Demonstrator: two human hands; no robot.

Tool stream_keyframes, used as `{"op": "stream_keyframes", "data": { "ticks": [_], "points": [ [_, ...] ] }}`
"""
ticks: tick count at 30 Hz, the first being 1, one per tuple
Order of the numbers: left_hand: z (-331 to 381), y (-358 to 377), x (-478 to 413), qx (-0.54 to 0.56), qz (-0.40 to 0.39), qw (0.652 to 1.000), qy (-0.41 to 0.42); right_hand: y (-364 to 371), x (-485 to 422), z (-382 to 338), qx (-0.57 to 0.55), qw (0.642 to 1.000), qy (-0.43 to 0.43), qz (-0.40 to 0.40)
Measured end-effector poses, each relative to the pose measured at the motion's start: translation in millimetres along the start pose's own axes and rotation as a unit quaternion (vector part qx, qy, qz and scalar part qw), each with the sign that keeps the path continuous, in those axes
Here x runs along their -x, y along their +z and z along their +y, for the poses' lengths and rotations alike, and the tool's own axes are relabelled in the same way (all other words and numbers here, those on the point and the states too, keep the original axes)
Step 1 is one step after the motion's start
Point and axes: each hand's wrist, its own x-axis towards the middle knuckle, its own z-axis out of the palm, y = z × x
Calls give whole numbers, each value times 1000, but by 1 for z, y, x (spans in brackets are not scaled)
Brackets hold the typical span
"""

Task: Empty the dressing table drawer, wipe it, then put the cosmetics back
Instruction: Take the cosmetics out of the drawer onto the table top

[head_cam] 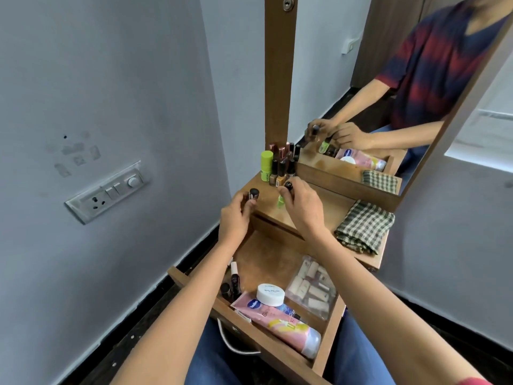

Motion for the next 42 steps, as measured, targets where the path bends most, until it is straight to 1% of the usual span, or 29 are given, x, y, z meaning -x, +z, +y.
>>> {"op": "stream_keyframes", "data": {
  "ticks": [4,9,14,17,23,28,33,42],
  "points": [
    [14,19,-26,-15,7,1000,7,7,-18,11,-6,999,39,-27],
    [13,37,-43,-12,2,999,-52,17,-19,30,-58,995,78,-37],
    [7,46,-47,-21,1,999,-49,31,-13,47,-88,990,85,-71],
    [0,51,-53,-28,12,999,-42,37,-18,50,-93,989,96,-62],
    [-12,63,-72,-41,39,997,-55,51,-34,54,-133,982,134,-24],
    [-15,69,-85,-55,45,996,-49,58,-48,56,-141,981,134,-17],
    [-15,71,-89,-54,54,996,-44,63,-54,59,-144,980,140,-1],
    [-16,76,-96,-41,50,997,-36,64,-54,60,-142,978,152,1]
  ]
}}
